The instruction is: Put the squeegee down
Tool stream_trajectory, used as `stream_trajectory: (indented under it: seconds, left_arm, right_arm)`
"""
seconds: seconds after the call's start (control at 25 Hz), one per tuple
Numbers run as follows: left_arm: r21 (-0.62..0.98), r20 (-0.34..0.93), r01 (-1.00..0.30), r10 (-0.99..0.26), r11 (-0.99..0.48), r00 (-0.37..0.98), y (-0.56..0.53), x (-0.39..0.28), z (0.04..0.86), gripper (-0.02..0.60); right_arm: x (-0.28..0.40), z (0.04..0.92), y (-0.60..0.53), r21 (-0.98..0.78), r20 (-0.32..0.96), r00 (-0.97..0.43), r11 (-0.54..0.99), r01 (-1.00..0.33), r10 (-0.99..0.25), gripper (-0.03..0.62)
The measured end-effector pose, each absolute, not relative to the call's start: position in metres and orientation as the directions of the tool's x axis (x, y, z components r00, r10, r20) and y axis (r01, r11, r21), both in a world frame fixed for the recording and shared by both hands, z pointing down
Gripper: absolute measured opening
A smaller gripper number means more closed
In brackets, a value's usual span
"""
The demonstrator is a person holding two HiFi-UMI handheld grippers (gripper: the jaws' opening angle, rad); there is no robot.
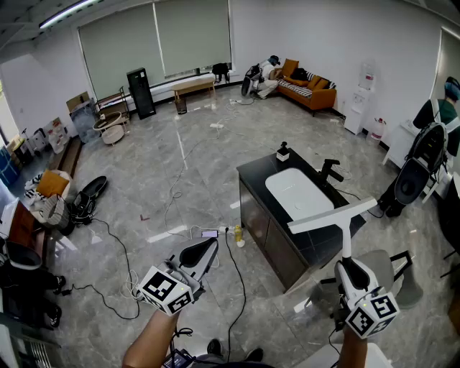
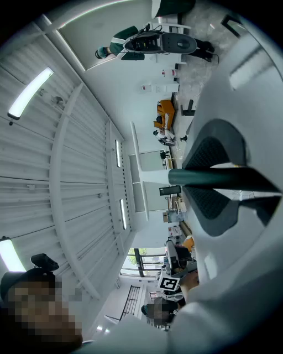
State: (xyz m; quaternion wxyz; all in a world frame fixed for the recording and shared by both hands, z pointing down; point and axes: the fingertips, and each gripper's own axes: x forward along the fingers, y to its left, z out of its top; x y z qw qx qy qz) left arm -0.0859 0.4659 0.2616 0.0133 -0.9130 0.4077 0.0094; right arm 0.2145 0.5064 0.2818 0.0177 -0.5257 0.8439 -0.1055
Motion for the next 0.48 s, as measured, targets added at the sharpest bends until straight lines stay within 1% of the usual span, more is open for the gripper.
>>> stream_trajectory:
  seconds: [0.16,0.48]
  left_arm:
    - [0.007,-0.024,-0.749,-0.749,-0.662,0.662,0.473,-0.073,0.265,0.005]
    - [-0.013,-0.006,-0.745,-0.745,-0.666,0.667,0.466,-0.053,0.267,0.005]
  right_arm:
    - [0.229,0.279,0.511,-0.195,0.075,-0.454,0.433,-0.88,-0.888,0.101]
    - [0.244,0.281,0.497,-0.221,0.067,-0.461,0.437,-0.872,-0.885,0.103]
